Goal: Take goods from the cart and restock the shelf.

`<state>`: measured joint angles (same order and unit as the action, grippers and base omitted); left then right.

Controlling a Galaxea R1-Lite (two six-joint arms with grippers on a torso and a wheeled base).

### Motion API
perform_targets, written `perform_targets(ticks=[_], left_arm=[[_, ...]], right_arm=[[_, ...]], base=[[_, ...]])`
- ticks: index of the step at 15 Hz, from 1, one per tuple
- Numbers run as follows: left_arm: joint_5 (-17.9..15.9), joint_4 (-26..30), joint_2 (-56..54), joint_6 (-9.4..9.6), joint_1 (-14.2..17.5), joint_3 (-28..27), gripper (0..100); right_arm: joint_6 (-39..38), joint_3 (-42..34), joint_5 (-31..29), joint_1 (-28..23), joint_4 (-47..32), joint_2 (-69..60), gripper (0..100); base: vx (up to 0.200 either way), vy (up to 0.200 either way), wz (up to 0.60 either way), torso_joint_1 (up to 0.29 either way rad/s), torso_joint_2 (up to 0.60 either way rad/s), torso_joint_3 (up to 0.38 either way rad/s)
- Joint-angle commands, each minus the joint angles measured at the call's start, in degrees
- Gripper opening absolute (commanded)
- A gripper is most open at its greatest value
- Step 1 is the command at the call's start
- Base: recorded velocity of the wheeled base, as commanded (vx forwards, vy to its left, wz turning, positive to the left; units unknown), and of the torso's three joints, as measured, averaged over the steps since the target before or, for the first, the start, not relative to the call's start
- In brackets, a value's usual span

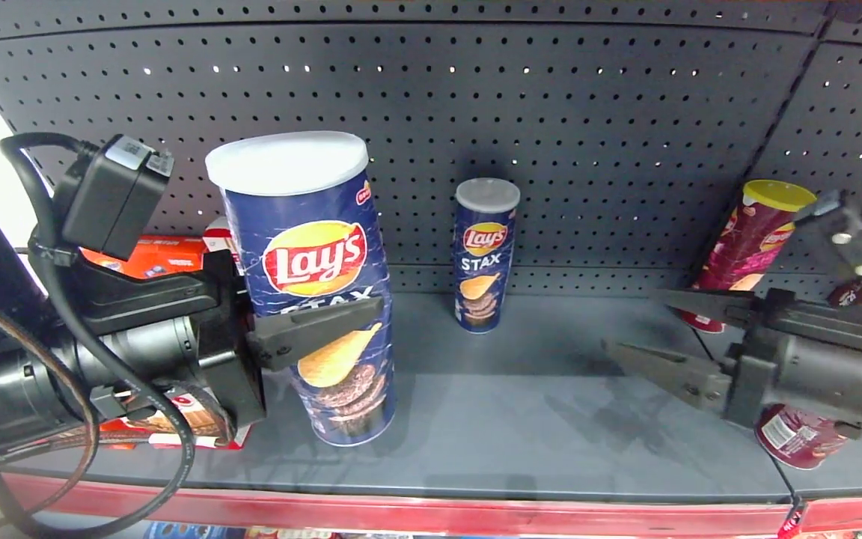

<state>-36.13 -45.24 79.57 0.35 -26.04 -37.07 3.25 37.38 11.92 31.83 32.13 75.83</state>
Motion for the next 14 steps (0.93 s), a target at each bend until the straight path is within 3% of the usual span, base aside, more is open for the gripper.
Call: perform_targets(ticks=[1,3,4,7,8,9,11,14], left_arm=[[-0.08,-0.02,0.24,0.00,0.20,-0.11,0],[-0.17,0.06,0.24,0.00,0.20,-0.02,0],[-0.34,0.06,0.24,0.00,0.20,-0.02,0],[-0.43,0.06,0.24,0.00,0.11,-0.02,0],[-0.43,0.06,0.24,0.00,0.11,-0.02,0],[-0.43,0.06,0.24,0.00,0.11,0.07,0],[-0.52,0.15,0.32,0.00,0.02,0.07,0],[-0.61,0.15,0.32,0.00,0.02,-0.02,0]], right_arm=[[0.08,4.37,-3.57,-1.60,7.50,15.23,100],[0.35,8.77,-1.55,-3.70,7.77,17.87,100],[0.70,12.37,4.51,-6.08,7.94,19.54,100],[6.68,13.42,18.93,-9.86,10.32,21.73,100],[6.68,13.42,18.93,-9.86,10.32,21.73,100],[8.79,13.95,26.13,-10.82,11.02,23.58,100],[10.98,15.36,34.57,-12.67,13.92,26.57,100],[11.16,19.49,37.74,-13.81,14.71,30.70,100]], base=[[0.000,0.000,0.00,0.000,0.00,0.000],[0.000,0.000,0.00,0.000,0.00,0.000],[0.000,0.000,0.00,0.000,0.00,0.000],[0.000,0.000,0.00,0.000,0.00,0.000],[0.000,0.000,0.00,0.000,0.00,0.000],[0.000,0.000,0.00,0.000,0.00,0.000],[0.000,0.000,0.00,0.000,0.00,0.000],[0.000,0.000,0.00,0.000,0.00,0.000]])
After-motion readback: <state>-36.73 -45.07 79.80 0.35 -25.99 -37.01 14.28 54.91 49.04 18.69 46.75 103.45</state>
